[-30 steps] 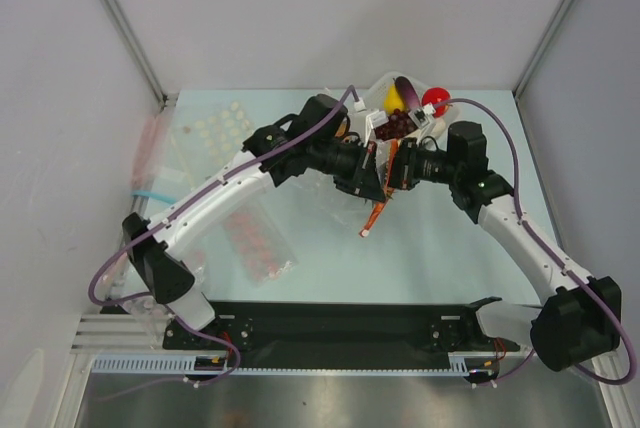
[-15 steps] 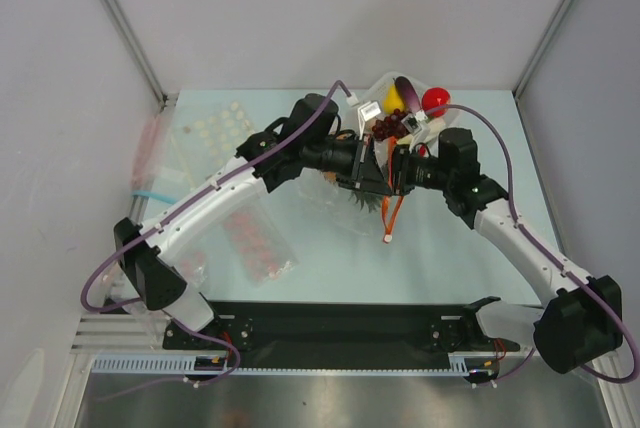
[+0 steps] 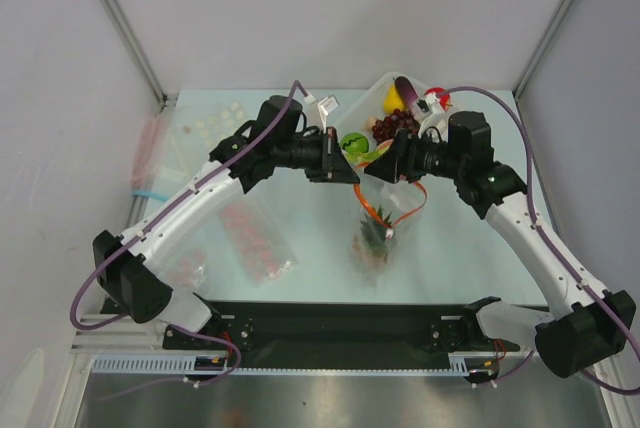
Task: Place the food in the zip-top bag and seal the zipper
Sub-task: Place the fake fruit in the zipper food storage bag, then adjust the zipper food storage bag at the center of the board.
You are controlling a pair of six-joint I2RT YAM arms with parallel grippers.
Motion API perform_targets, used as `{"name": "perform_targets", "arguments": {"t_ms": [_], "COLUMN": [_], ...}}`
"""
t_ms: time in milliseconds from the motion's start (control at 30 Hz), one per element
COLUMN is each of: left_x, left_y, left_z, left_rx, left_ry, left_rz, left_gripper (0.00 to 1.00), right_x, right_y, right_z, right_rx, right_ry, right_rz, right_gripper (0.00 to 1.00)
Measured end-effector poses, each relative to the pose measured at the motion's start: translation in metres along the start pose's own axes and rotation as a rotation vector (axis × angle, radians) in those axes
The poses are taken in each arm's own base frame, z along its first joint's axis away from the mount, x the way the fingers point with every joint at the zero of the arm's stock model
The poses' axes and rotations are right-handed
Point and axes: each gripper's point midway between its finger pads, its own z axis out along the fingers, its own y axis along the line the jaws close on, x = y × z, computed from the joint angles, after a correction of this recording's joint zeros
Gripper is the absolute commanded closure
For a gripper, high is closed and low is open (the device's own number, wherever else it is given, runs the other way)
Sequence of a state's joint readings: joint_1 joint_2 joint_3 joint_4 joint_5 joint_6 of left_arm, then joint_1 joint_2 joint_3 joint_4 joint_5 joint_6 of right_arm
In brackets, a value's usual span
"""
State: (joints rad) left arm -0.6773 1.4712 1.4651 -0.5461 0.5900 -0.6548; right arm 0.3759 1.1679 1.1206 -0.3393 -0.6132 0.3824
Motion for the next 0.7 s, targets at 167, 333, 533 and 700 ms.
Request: {"name": "perform_targets", "arguments": {"t_ms": [167,333,533,700], "left_x": [-0.001,-0.001,0.003,0.004], "left_y": [-0.004,-0.002,0.006,0.014], "left_z": [-0.004,-0.004,-0.005,-0.007], "left_rx": [0.006,-0.004,-0.047,-0.1], "left_ry": [-0.011,-0.014,-0.004,0.002], "left_rz": [0.01,0.011,0.005,-0.001], "left_gripper": [1.0,1.0,1.0,1.0], "right_x": [-0.017,-0.023,-0.006,0.015], "right_y": [0.005,0.0,-0.02,-0.036], "right_z": [-0.012,-0.023,-0.029,-0.028], "right_rx": [0.055,0.141,0.247,0.295], "right_ry": [-0.015,-0.013,0.04,0.091], "right_rz": [-0.023,-0.036,-0.004,0.026], "right_gripper": [0.29,0.28,0.29,0.31]}}
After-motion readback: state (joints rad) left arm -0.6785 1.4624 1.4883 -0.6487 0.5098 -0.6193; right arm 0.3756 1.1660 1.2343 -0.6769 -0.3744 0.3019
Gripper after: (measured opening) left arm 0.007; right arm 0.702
